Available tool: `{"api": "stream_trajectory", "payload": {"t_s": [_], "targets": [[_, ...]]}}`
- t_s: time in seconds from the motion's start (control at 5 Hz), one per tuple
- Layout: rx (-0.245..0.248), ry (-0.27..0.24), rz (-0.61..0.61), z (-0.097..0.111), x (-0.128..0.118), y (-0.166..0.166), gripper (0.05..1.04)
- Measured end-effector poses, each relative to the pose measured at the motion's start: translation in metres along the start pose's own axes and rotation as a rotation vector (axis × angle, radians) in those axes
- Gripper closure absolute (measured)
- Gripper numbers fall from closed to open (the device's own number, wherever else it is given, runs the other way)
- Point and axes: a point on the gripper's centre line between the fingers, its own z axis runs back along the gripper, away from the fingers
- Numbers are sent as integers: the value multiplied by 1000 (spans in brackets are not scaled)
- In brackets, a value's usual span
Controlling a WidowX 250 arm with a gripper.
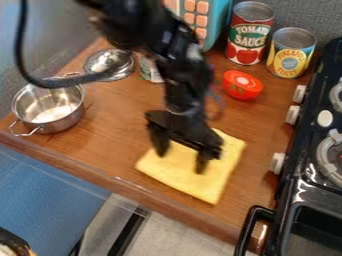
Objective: Move the yellow cloth beside the silver pot to the bottom right corner of the table
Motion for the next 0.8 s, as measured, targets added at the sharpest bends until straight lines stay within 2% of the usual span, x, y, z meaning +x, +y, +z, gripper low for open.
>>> {"api": "stream_trajectory", "payload": {"t_s": [0.2,0.4,0.6,0.8], "targets": [[6,-8,34,-1,5,-14,83],[22,6,61,-1,7,-16,83],[26,-2,77,-2,8,-16,83],[11,-16,41,-1,8,-17,82]]}}
